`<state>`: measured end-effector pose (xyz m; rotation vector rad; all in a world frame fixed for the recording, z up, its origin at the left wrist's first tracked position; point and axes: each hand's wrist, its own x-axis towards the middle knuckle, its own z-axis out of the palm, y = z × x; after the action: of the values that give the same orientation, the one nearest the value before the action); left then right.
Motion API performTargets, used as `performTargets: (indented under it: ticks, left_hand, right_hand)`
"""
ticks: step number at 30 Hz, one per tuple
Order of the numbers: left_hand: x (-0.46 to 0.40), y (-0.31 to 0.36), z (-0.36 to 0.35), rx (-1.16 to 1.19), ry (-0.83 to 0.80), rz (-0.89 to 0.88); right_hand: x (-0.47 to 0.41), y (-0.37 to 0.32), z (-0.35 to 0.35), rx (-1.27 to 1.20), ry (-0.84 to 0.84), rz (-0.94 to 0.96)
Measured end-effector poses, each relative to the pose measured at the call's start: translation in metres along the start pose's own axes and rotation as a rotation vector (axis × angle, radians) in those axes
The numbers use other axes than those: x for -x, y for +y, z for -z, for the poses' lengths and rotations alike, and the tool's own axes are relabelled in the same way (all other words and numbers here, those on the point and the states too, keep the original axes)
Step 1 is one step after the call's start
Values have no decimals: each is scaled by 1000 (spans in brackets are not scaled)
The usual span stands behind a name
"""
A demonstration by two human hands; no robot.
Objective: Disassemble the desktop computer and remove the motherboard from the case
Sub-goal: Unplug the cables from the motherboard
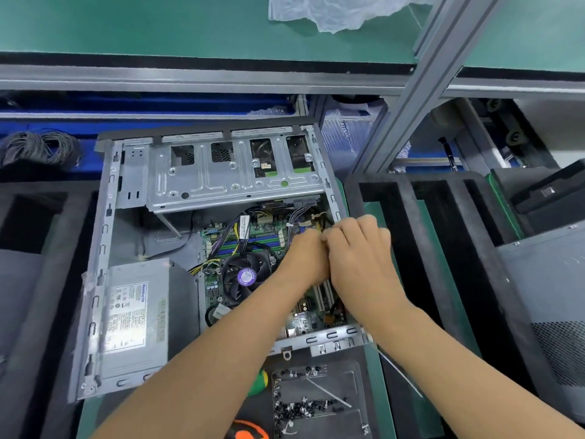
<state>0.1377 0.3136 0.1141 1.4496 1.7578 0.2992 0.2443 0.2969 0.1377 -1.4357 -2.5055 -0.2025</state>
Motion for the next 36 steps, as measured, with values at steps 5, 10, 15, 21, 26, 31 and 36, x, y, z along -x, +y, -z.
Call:
performTargets:
  ticks: [5, 10, 15, 21, 26, 31, 36]
  left_hand:
    - [46, -43, 36, 264, -227, 61]
    - [70, -73, 64, 82, 205, 49]
    - [76, -97, 64, -253, 403, -89]
    - [62, -100, 56, -337, 231, -153]
    - [56, -103, 48, -247, 94, -105]
    - [52, -111, 48, -354, 29, -85]
    - [50, -113, 44, -395, 14, -88]
  right_hand:
    - [-41, -16, 11, 467, -532, 519]
    - [-72, -31, -15, 705, -903, 615]
    - [-85, -27, -34, 785, -916, 649]
    - [-83, -26, -49, 863, -879, 635]
    - [-101, -27, -62, 828, -1095, 549]
    - [-105, -30, -63, 820, -1070, 559]
    - [-100, -25, -76, 883, -1045, 531]
